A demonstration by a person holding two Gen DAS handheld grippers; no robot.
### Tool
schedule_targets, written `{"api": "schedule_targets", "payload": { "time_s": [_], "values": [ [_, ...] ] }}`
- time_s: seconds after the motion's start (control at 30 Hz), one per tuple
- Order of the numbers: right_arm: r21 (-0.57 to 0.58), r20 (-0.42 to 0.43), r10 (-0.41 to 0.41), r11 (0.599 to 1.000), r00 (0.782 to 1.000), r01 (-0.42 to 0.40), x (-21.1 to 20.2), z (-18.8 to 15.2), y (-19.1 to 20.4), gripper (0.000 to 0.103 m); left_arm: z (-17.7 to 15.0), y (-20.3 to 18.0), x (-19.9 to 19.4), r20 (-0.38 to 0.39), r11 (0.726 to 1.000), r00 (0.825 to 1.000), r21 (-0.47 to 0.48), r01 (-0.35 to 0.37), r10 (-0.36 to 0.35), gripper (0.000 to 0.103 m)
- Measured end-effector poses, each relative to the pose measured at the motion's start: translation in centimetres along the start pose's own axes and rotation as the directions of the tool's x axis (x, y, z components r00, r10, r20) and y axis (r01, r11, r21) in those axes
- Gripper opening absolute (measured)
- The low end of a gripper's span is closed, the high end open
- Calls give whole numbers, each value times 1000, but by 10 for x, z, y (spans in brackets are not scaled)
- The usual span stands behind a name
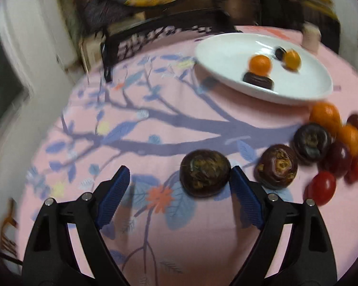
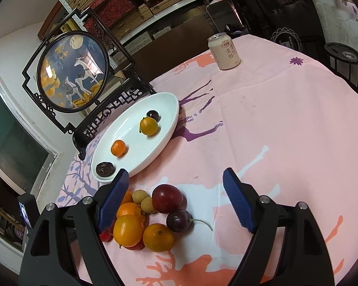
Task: Organize fruits
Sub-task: 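Grasp another dark brown fruit with the left tool while the right tool grasps a red plum, then release the dark brown fruit and red plum into the white plate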
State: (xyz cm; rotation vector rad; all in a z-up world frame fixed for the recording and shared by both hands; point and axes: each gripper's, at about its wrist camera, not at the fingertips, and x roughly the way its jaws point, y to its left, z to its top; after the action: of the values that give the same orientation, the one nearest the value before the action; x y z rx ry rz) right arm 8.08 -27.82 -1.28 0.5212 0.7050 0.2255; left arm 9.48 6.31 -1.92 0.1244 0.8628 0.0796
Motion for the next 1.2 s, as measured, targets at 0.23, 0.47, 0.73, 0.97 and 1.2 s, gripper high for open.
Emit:
{"api": "schedule_targets", "payload": {
  "time_s": [0.23,0.47,0.73,0.97,1.2],
  "values": [
    [-26,-96,43,999,994,-46,16,-9,6,81,1,-14,3,-1,997,999,66,44,-44,85],
    [-28,-150,40,999,988,-45,31,-14,8,75,0,-16,4,-5,995,996,43,92,-92,57],
    [-16,-215,37,999,976,-42,54,-17,9,63,1,-19,1,0,992,993,41,121,-121,43],
    [-39,-223,28,999,974,-38,57,-20,9,37,2,-18,-2,16,991,991,37,130,-130,43],
    [-75,-90,28,997,995,-35,28,-11,18,37,11,-17,-15,57,988,986,16,153,-154,43]
  ]
}}
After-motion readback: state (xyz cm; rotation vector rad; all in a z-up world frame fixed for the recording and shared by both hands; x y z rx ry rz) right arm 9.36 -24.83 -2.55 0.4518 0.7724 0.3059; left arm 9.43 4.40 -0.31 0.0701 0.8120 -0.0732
